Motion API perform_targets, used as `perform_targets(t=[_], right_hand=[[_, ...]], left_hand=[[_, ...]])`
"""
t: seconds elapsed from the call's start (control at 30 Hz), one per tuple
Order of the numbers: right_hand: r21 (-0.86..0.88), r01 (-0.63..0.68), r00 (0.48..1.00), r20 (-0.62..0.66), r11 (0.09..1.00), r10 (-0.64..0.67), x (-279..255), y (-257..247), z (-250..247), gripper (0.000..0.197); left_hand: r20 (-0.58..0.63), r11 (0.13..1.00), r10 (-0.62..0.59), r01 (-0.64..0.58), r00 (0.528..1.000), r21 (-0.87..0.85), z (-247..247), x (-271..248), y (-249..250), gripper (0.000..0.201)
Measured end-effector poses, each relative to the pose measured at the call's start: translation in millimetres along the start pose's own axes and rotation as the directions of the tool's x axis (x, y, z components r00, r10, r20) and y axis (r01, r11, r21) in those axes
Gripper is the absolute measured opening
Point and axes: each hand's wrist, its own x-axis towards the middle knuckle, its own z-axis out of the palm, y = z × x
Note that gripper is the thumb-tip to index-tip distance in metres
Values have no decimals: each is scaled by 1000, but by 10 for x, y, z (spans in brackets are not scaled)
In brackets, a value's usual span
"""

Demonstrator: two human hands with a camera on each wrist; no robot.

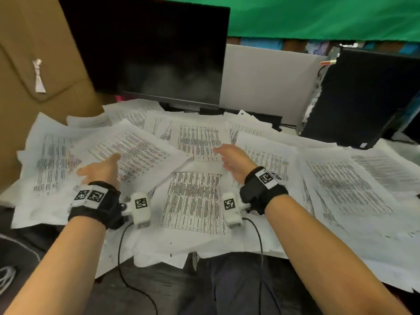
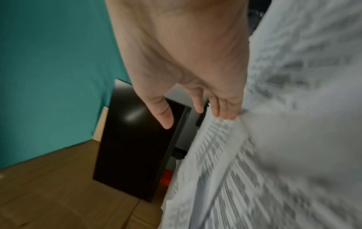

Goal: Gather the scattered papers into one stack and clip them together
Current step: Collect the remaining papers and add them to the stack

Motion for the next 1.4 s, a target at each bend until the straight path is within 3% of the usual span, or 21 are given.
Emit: perform_targets(t=[0.1, 0.17, 0.2, 0.3, 0.33, 0.4, 0.47, 0.53, 0.57, 0.6, 0.67, 0.73, 0.77, 0.8, 0.93, 1.03, 1.1, 1.17, 1.23, 1.33, 1.4], right_hand=[[85, -53, 994, 95, 995, 44, 152, 193, 338, 54], [176, -68, 996, 77, 982, 55, 226, 291, 396, 57], [232, -71, 996, 61, 970, 58, 257, 307, 384, 61], [332, -140, 989, 96, 933, 114, 378, 324, 266, 79], [349, -168, 982, 137, 922, 127, 409, 349, 232, 81], [307, -201, 965, 226, 930, 134, 403, 404, 215, 62], [201, -190, 955, 266, 961, 133, 406, 507, 245, 48], [158, -176, 962, 236, 972, 136, 463, 595, 246, 54], [191, -166, 971, 201, 968, 127, 504, 633, 226, 61], [220, -152, 978, 177, 964, 114, 528, 661, 216, 63], [249, -106, 987, 147, 963, 71, 585, 726, 187, 57], [256, -94, 988, 142, 962, 59, 620, 784, 172, 58], [259, -84, 988, 150, 962, 46, 612, 790, 174, 59], [248, -68, 989, 144, 966, 33, 643, 810, 177, 56], [226, -41, 990, 141, 973, 9, 620, 784, 196, 42], [190, -45, 991, 130, 981, 20, 608, 763, 210, 41], [169, -41, 991, 133, 985, 18, 586, 756, 232, 41], [151, -27, 990, 143, 988, 5, 564, 750, 247, 41], [131, -14, 991, 137, 991, -4, 552, 748, 253, 40], [105, -8, 993, 114, 994, -4, 569, 760, 258, 40], [100, -13, 994, 105, 995, 3, 570, 764, 265, 38]], left_hand=[[103, 987, 40, -23, 994, -157, 78, 62, -52, 88], [172, 979, 171, -147, 970, -145, 95, 27, -63, 75], [208, 960, 277, -262, 938, -97, 77, -10, -35, 71], [396, 848, 510, -523, 764, -83, -15, -171, 131, 45], [455, 823, 532, -562, 714, -80, -48, -236, 177, 43], [553, 779, 536, -626, 638, -34, -30, -315, 227, 43], [665, 697, 474, -707, 577, 117, 6, -341, 217, 51], [751, 615, 365, -748, 550, 249, 77, -283, 212, 70], [743, 610, 342, -737, 576, 291, 79, -226, 243, 69], [688, 626, 355, -708, 633, 328, 46, -139, 290, 65], [460, 668, 408, -602, 788, 438, -112, 140, 394, 64], [267, 687, 342, -433, 901, 584, -328, 485, 395, 77], [226, 657, 287, -363, 931, 661, -440, 601, 363, 85], [225, 611, 241, -328, 944, 721, -539, 649, 341, 90], [342, 461, 259, -427, 903, 778, -652, 629, 370, 94], [538, 349, 125, -545, 834, 763, -571, 482, 386, 90], [609, 285, 127, -617, 783, 734, -490, 361, 367, 82], [608, 203, 291, -668, 739, 715, -459, 207, 467, 72], [551, 156, 505, -698, 665, 699, -517, 19, 741, 57], [379, 155, 778, -738, 500, 657, -692, -339, 1283, 27], [289, 154, 869, -775, 402, 613, -785, -603, 1572, 22]])
